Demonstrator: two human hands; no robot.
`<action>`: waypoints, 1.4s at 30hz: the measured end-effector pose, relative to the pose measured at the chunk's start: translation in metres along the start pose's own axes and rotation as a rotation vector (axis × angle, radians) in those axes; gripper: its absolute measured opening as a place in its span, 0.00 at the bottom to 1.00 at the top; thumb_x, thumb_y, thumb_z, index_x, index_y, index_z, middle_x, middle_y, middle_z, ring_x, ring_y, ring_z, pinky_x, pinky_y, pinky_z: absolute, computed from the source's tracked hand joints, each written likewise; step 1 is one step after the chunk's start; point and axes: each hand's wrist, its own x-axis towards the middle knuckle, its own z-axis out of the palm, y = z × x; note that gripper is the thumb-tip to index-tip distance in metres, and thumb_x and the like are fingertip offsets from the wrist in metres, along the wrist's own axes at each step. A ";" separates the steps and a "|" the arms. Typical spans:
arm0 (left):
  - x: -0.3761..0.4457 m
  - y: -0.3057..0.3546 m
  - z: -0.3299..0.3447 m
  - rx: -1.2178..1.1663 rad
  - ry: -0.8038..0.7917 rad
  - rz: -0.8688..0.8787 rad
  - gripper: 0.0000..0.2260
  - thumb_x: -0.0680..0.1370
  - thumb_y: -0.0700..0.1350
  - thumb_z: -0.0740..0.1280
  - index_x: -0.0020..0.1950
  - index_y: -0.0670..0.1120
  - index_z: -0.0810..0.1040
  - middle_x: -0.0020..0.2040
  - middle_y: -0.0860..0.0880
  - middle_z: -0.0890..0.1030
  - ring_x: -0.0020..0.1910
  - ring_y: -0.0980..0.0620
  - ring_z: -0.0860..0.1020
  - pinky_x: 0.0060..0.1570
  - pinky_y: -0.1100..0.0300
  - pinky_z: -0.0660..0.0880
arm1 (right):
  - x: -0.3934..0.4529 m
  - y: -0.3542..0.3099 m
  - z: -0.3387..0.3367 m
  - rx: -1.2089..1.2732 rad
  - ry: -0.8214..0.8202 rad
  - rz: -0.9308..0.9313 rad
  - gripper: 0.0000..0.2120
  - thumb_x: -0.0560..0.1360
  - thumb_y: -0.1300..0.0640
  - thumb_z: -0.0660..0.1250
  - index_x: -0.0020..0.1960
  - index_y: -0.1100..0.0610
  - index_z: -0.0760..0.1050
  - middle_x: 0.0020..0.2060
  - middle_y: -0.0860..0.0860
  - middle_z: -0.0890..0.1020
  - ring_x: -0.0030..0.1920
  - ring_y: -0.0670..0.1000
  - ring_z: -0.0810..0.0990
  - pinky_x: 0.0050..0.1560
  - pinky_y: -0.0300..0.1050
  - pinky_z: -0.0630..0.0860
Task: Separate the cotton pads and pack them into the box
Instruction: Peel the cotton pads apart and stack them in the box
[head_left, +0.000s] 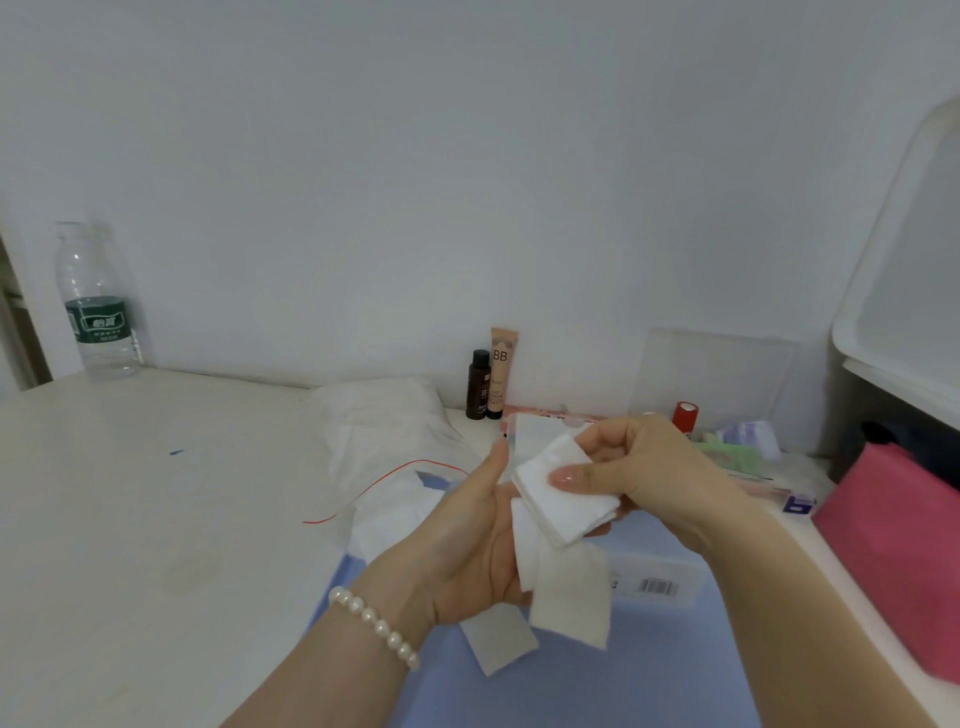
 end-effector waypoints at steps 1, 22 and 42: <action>-0.001 0.001 0.000 -0.003 -0.017 0.001 0.34 0.72 0.71 0.46 0.59 0.52 0.80 0.59 0.44 0.81 0.56 0.46 0.79 0.50 0.51 0.75 | -0.001 -0.001 0.003 -0.018 0.015 -0.014 0.11 0.64 0.65 0.76 0.45 0.64 0.79 0.38 0.57 0.83 0.30 0.50 0.82 0.25 0.41 0.77; 0.004 -0.001 0.001 -0.158 0.249 0.364 0.11 0.77 0.29 0.60 0.56 0.38 0.77 0.55 0.39 0.82 0.52 0.44 0.81 0.46 0.52 0.81 | 0.004 0.007 -0.010 0.344 -0.113 0.056 0.25 0.57 0.60 0.73 0.52 0.67 0.79 0.45 0.60 0.84 0.42 0.55 0.83 0.44 0.50 0.81; 0.002 0.002 0.002 -0.368 0.171 0.353 0.14 0.82 0.43 0.54 0.59 0.37 0.75 0.56 0.37 0.81 0.53 0.42 0.81 0.47 0.47 0.79 | 0.007 0.010 0.015 -0.056 0.155 -0.066 0.12 0.66 0.57 0.76 0.47 0.55 0.78 0.42 0.50 0.81 0.41 0.47 0.79 0.41 0.40 0.76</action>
